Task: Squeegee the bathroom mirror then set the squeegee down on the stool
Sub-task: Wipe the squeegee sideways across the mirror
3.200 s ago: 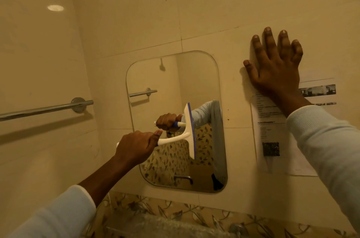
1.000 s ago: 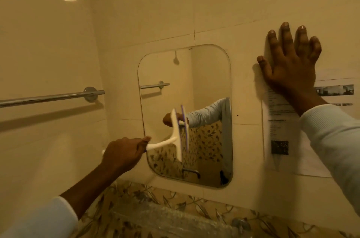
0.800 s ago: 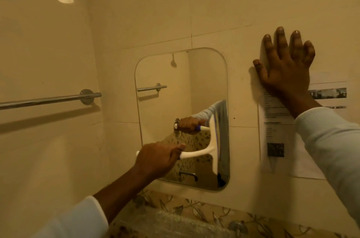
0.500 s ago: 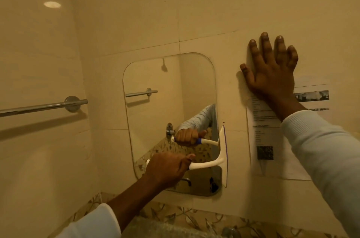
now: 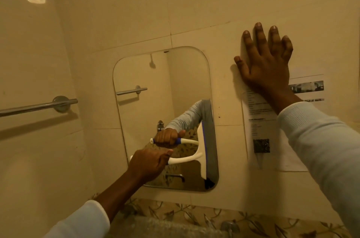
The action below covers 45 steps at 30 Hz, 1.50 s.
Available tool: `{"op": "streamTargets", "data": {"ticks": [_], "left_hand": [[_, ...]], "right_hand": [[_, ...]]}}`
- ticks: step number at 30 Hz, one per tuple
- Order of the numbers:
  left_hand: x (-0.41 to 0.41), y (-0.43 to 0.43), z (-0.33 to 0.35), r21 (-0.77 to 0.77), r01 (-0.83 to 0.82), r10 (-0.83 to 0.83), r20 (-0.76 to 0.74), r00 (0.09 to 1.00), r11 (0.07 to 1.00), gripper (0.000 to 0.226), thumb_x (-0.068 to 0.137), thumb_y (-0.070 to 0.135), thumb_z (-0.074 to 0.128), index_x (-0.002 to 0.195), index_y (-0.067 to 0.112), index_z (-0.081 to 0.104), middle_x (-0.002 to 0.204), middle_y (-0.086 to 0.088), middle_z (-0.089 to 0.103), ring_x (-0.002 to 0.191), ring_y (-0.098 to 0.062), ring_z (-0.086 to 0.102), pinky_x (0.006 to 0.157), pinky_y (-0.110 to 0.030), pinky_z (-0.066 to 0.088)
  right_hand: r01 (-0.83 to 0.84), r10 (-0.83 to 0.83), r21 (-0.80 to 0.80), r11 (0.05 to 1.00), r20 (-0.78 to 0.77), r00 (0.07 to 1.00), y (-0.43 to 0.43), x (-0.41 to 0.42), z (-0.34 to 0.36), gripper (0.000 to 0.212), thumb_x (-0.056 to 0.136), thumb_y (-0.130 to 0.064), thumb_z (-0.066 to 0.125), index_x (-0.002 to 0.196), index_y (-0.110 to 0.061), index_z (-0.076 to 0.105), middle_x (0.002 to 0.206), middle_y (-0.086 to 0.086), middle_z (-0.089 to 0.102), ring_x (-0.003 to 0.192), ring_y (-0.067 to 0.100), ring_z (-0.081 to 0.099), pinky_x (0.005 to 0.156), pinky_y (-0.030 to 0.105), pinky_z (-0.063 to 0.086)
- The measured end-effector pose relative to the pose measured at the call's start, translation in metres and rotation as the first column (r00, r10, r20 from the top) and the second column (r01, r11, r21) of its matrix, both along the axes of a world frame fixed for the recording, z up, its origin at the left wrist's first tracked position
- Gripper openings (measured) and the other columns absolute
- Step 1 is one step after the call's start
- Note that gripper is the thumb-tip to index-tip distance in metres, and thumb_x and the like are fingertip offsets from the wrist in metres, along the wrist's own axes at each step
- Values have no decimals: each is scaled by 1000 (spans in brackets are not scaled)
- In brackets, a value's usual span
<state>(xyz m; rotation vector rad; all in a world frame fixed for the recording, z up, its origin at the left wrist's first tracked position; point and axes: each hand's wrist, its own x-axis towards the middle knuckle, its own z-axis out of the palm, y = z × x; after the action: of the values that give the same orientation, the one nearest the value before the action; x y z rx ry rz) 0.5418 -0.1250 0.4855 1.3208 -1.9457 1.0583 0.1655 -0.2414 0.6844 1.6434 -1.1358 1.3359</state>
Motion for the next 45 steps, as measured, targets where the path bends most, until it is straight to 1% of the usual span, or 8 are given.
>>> {"op": "streamTargets", "data": {"ticks": [4,9,13,17,29,33,42,45], "left_hand": [[20,4,-1,36,-44,43,16,999,998,60,107,46,26,75,24,73,51,8,60,37,-7,48,46,-5,10],[57,12,-6,52,-88,90,-24,996,995,74,108,52,16,74,22,74,49,6,61,35,-11,50,36,-18,32],[85,25,-5,70,-158,160,-22,987,985,75,107,52,16,73,22,76,47,5,59,33,-12,48,42,-11,12],[115,34,-7,91,-222,225,-16,974,971,76,107,52,17,79,19,79,47,5,60,33,-13,48,42,-12,14],[171,70,-8,152,-454,442,110,890,878,29,87,33,68,101,11,81,52,3,62,30,-12,47,39,-10,21],[182,80,-11,202,-510,492,137,860,836,48,60,19,98,104,11,80,52,0,61,29,-16,46,39,-12,22],[187,97,-8,187,-618,572,249,782,764,55,61,24,97,112,11,78,57,-4,64,32,-17,49,38,-16,24],[186,101,-5,191,-675,631,245,736,713,50,82,33,82,129,18,71,68,-2,69,41,-15,54,35,-21,33]], "right_hand": [[-1,1,3,1000,5,1000,0,0,0,78,106,-70,20,172,-29,10,180,6,3,164,41,5,128,63,7],[-1,1,0,1000,4,1000,-1,0,1,78,106,-69,22,171,-28,11,180,7,4,163,42,7,127,65,9],[-8,8,-9,1000,12,1000,0,1,1,77,106,-69,22,171,-28,12,180,7,5,163,44,8,127,65,8],[-19,19,-1,1000,11,1000,1,1,0,77,106,-69,22,171,-28,12,180,7,5,163,44,7,127,66,8],[-22,22,-1,1000,20,1000,-1,1,0,77,106,-69,22,171,-29,10,179,6,4,163,44,6,127,68,7],[-32,32,-2,999,19,999,-3,1,-1,77,106,-70,21,171,-30,9,179,6,3,163,44,6,126,68,8],[-57,57,3,998,17,998,-1,1,0,78,105,-71,22,171,-30,9,179,5,3,163,44,6,126,69,7],[-58,58,3,998,17,998,-1,1,0,78,105,-72,22,171,-31,8,179,5,2,163,45,5,126,69,7]]}}
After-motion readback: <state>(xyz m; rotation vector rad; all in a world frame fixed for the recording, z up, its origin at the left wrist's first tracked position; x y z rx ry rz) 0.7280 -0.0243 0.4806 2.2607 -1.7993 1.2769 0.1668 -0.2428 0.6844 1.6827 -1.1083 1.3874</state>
